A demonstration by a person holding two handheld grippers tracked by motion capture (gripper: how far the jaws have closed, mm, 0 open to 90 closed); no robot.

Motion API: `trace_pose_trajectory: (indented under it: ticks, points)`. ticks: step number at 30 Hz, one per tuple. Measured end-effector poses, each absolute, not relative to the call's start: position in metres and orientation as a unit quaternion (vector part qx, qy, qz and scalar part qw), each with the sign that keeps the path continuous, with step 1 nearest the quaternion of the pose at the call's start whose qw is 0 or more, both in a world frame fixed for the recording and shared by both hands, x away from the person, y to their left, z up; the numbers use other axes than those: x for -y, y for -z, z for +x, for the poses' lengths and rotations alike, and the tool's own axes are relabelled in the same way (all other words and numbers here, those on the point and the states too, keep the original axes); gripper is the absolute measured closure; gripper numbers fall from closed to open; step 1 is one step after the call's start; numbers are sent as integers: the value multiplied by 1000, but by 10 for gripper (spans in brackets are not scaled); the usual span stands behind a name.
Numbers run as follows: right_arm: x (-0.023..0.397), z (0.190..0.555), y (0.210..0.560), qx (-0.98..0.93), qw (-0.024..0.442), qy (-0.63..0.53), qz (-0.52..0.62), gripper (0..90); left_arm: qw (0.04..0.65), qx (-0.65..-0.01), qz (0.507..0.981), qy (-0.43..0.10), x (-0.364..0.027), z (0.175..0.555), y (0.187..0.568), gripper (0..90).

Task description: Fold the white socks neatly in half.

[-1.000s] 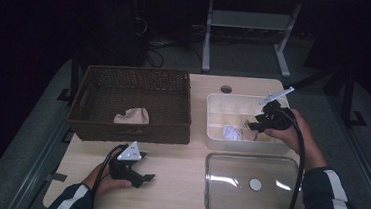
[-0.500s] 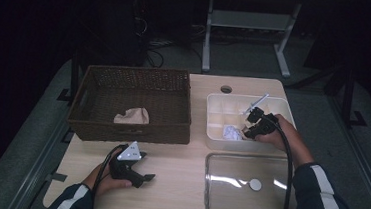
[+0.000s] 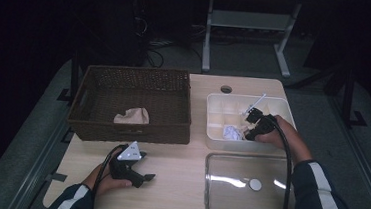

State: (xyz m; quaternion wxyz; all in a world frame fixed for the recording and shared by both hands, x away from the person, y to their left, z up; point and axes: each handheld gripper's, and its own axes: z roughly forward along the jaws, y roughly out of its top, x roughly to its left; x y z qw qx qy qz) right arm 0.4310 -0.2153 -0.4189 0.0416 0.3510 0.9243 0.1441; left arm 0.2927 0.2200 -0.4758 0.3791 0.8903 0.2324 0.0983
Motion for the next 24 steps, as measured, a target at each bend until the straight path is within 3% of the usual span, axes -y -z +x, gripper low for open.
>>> trace_pose_trajectory:
  ticks: [8,17,24]
  points:
    - [221,424,410,-921,51,-161,351,614,379,-232,890,-98,-220,293,476,139]
    - [239,409,380,-900,98,-221,363,507,379,-232,891,-98,-220,293,476,139]
    - [234,390,365,-880,116,-316,336,485,378,-228,892,-99,-220,294,476,139]
